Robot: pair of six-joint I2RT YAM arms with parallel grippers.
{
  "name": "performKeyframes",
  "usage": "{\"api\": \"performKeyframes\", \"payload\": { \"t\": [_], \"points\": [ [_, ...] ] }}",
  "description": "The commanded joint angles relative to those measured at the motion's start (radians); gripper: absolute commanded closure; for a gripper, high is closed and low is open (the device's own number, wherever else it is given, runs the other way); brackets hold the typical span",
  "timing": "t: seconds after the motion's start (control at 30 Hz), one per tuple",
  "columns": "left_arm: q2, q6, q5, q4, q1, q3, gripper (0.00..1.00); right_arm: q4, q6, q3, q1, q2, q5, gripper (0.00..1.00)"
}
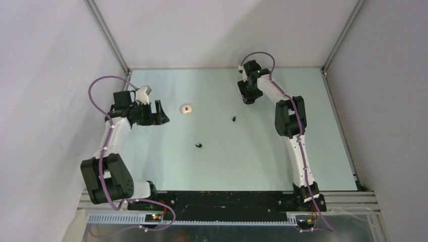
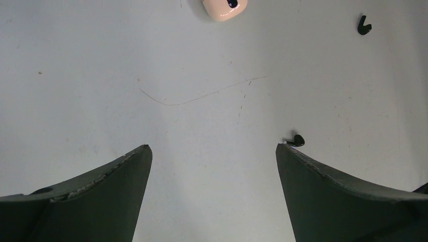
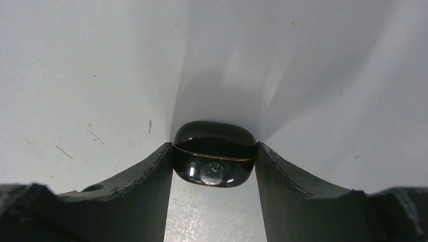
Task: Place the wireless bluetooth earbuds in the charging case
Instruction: Adjust the charging case at the center of the board.
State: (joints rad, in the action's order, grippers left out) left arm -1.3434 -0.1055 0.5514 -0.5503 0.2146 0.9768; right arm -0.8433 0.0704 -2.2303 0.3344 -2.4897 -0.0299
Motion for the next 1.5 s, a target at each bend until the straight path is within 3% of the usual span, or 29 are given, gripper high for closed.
{"api": "performKeyframes", "payload": {
  "t": [0.0,0.13,0.3,0.6,0.67,0.8,0.93,1.13,1.47],
  "points": [
    [0.023,-0.002,0.033,0.049,0.004,-0.016,0.01,0.023,-0.041,0.037,-0.005,0.098,-0.038,0.64],
    [0.027,-0.004,0.001,0.056,-0.033,-0.017,0.01,-0.018,-0.208,0.101,-0.014,0.159,0.010,0.65],
    [0.048,-0.016,0.031,0.087,-0.110,-0.045,0.01,0.137,-0.297,0.410,-0.033,0.333,0.163,0.67],
    [0.083,0.019,0.018,0.424,-0.356,-0.115,0.01,0.400,-0.451,0.747,-0.062,0.637,0.390,0.69],
    [0.014,0.099,0.021,0.480,-0.388,-0.069,0.01,0.438,-0.474,0.801,-0.057,0.680,0.380,0.67],
    [-0.084,0.257,-0.008,0.558,-0.439,0.023,0.01,0.401,-0.465,0.824,-0.043,0.694,0.175,0.64],
    [-0.086,0.280,-0.072,0.621,-0.521,0.010,0.01,0.408,-0.450,0.910,-0.066,0.722,0.044,0.63],
    [-0.043,0.300,-0.084,0.704,-0.562,-0.097,0.01,0.488,-0.465,1.048,-0.058,0.785,0.040,0.62],
    [-0.013,0.273,-0.096,0.673,-0.562,-0.075,0.01,0.523,-0.477,1.074,-0.028,0.748,0.097,0.50]
  ]
}}
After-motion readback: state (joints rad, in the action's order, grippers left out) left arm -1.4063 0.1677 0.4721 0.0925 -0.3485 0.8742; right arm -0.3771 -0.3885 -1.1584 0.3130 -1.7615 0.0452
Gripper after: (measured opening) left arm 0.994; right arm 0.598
